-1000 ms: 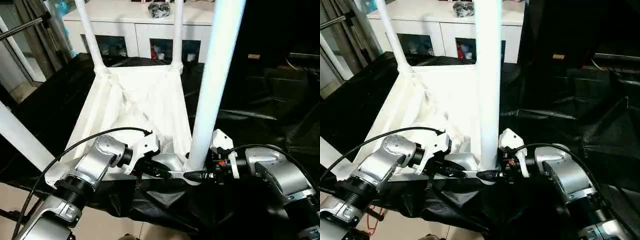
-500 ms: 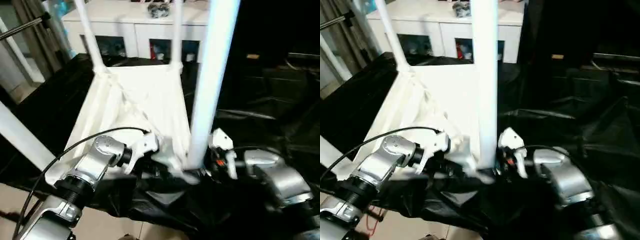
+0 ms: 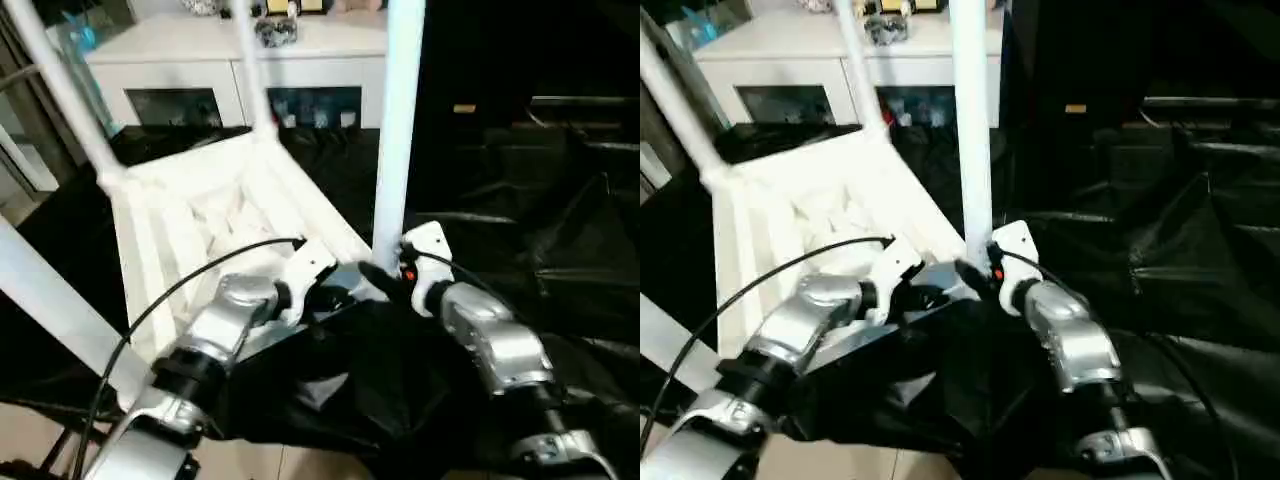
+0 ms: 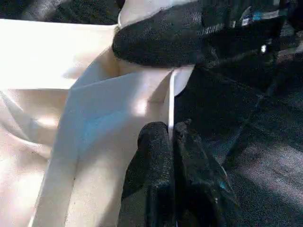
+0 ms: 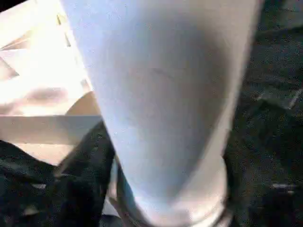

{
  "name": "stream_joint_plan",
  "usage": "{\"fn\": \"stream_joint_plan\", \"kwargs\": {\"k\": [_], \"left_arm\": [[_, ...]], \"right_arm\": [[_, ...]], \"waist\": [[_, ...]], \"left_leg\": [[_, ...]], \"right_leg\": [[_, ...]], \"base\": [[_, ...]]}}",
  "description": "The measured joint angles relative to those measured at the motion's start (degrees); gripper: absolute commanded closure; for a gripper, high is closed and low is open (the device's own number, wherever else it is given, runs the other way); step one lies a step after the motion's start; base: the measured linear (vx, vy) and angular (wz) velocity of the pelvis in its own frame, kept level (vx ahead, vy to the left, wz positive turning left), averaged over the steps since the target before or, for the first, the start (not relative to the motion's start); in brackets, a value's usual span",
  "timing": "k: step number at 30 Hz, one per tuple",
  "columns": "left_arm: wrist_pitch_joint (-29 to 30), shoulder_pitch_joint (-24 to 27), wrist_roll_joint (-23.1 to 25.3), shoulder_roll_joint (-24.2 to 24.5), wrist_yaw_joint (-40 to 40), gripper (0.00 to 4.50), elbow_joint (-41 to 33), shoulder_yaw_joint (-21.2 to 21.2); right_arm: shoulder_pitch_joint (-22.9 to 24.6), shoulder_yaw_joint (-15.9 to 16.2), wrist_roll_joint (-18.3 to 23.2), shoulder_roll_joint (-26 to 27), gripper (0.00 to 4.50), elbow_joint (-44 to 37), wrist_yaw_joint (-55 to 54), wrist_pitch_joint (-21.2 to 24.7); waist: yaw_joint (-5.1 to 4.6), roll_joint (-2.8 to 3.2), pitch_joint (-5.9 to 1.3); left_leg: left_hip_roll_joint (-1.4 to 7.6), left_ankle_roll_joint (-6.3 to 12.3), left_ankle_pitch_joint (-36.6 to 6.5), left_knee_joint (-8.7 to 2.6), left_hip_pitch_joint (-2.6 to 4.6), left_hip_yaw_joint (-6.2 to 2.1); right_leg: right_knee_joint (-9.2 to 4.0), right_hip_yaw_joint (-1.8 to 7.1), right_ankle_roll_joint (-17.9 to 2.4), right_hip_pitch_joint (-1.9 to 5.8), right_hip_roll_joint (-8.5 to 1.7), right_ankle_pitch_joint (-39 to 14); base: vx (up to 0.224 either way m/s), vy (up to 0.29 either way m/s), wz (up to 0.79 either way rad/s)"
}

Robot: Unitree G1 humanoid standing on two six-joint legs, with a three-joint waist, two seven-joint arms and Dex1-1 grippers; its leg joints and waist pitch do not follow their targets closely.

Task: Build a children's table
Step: Rotate leg to tighten

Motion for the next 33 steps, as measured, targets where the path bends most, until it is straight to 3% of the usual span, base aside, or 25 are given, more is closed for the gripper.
{"fn": "stream_joint_plan", "kwargs": {"k": [3,8,15,24,25,33], "left_arm": [[-0.10,0.00,0.03,0.27,-0.55,4.50,-0.32,-0.24],[-1.09,0.71,-0.55,2.45,-4.66,4.50,-1.93,-0.76],[-2.47,2.77,-3.20,8.96,-17.75,4.50,-6.17,-2.90],[-2.90,2.76,-4.17,12.56,-25.89,4.50,-7.28,-5.15],[-3.03,2.76,-4.23,12.76,-26.55,4.50,-7.31,-5.30],[-3.34,2.76,-4.33,13.21,-28.79,4.50,-7.35,-5.83]], "right_arm": [[0.00,0.37,-0.43,-0.60,0.69,-0.29,1.13,-0.11],[0.96,2.67,-0.21,-4.74,0.69,-2.43,9.30,-1.04],[3.32,7.28,3.31,-15.40,0.69,-8.25,29.49,-2.70],[3.72,10.22,5.91,-20.37,0.69,-11.29,41.20,-1.81],[3.71,10.51,6.00,-20.40,0.94,-11.64,41.62,-1.64],[3.98,10.80,6.22,-20.49,1.46,-12.58,42.54,-0.70]], "waist": [[0.01,-0.07,0.03],[0.38,-0.25,0.15],[2.72,-0.41,0.26],[4.30,-0.53,0.33],[4.41,-0.53,0.33],[4.60,-0.54,0.34]], "left_leg": [[0.00,0.00,0.00,0.00,-0.05,0.01],[0.03,0.00,0.00,-0.01,-0.16,0.02],[0.07,0.08,-0.02,0.19,-0.45,0.13],[0.10,0.34,-0.18,0.71,-0.70,0.20],[0.10,0.34,-0.18,0.71,-0.70,0.20],[0.10,0.34,-0.17,0.76,-0.78,0.30]], "right_leg": [[-0.06,0.04,0.00,-0.01,-0.01,0.00],[-0.04,0.01,-0.16,-0.07,-0.01,0.10],[-0.05,0.00,0.12,-0.20,-0.02,-0.27],[0.17,0.06,-0.05,-0.21,-0.08,-0.35],[0.18,0.09,-0.05,-0.20,-0.08,-0.35],[0.28,0.16,-0.06,-0.12,-0.09,-0.34]], "base": [[0.000,0.000,0.00],[0.000,0.000,0.00],[0.008,0.002,0.00],[0.000,0.000,0.00],[0.000,0.000,0.00],[0.000,0.000,0.00]]}}
